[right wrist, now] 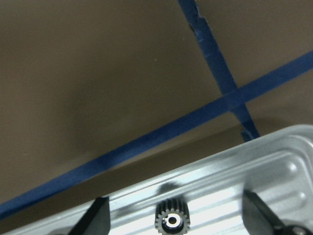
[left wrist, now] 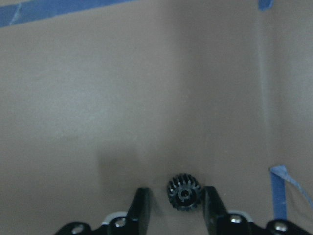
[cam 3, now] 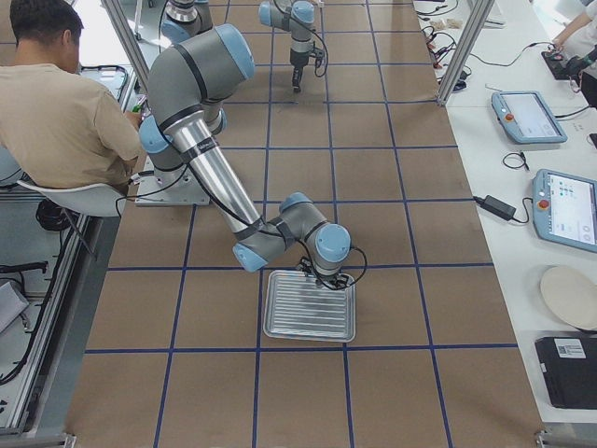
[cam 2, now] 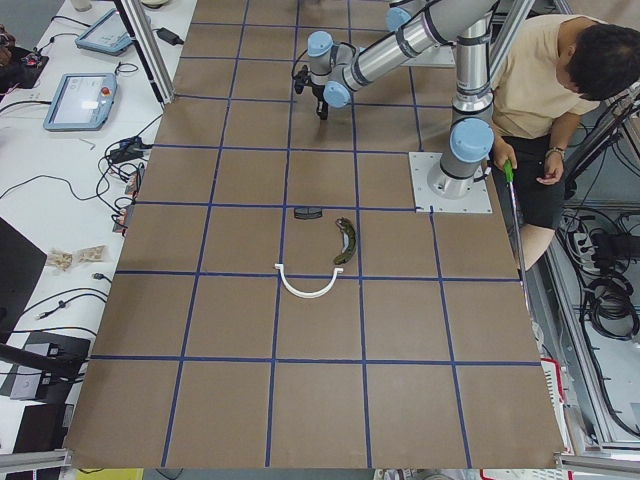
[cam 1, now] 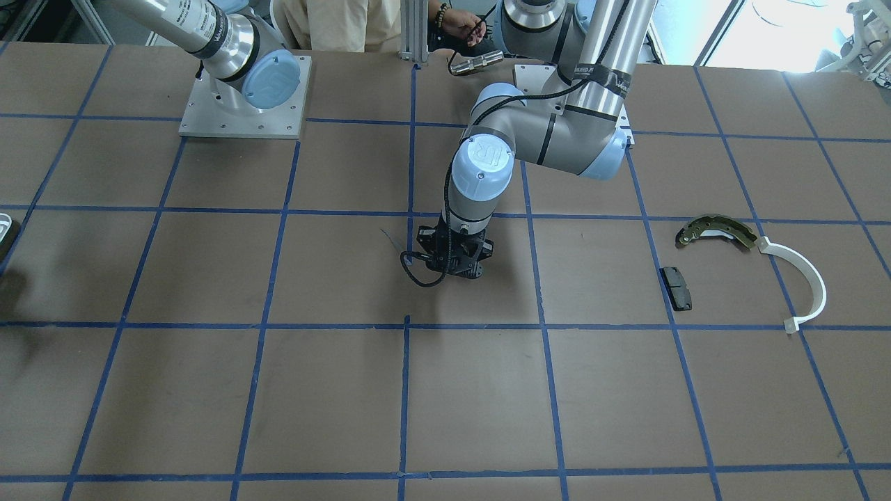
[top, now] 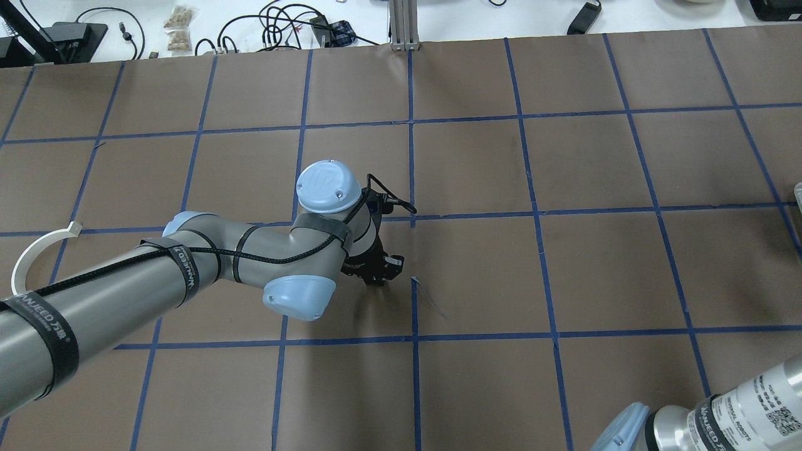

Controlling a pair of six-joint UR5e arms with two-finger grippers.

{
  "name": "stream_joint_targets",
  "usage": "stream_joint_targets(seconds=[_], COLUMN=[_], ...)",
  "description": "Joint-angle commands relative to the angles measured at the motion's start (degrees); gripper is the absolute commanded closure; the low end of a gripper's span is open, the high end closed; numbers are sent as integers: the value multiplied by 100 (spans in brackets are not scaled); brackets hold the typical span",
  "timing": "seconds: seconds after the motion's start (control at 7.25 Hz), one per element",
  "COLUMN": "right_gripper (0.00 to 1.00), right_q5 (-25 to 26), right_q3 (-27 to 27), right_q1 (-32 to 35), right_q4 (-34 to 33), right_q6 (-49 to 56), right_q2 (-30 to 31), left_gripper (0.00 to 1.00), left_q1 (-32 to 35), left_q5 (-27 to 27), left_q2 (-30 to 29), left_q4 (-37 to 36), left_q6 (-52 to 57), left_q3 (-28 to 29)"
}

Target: Place bearing gear from tray to pile

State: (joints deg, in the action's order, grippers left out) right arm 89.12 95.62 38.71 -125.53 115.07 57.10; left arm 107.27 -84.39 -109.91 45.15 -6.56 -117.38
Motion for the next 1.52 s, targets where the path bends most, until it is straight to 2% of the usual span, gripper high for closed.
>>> stream_joint_targets(seconds=[0.0, 0.14, 0.28, 0.41, 0.55, 0.69, 0.97, 1.1, 1.38], right_gripper=[13, 13, 22, 49, 71, 77, 95, 100, 100], right_q5=[305, 316, 308, 325, 325, 334, 351, 438, 589], right_q3=[-51, -43, -34, -34, -17, 1, -34, -34, 44], right_q1=[-4, -4, -4, -4, -4, -4, -4, -4, 49], right_q4=[20, 11, 11, 3, 3, 20, 55, 90, 360], right_q6=[-72, -72, -81, -125, -169, -178, -248, -300, -870], right_q2=[38, 30, 30, 21, 12, 29, 91, 195, 739], left_gripper=[100, 100, 100, 100, 100, 100, 100, 100, 100], left_q1=[-75, -145, -398, -818, -1405, -2020, -3294, -3823, -4711], left_q5=[-417, -490, -648, -667, -676, -684, -912, -922, -896], left_q2=[135, 249, 311, 347, 356, 365, 339, 312, 189], left_q4=[116, 448, 947, 1744, 2369, 2663, 2657, 2666, 2579], left_q6=[23, 259, 400, 741, 1266, 1698, 3030, 3438, 3975], left_q3=[179, 381, 783, 1361, 1854, 2103, 2088, 2079, 1704])
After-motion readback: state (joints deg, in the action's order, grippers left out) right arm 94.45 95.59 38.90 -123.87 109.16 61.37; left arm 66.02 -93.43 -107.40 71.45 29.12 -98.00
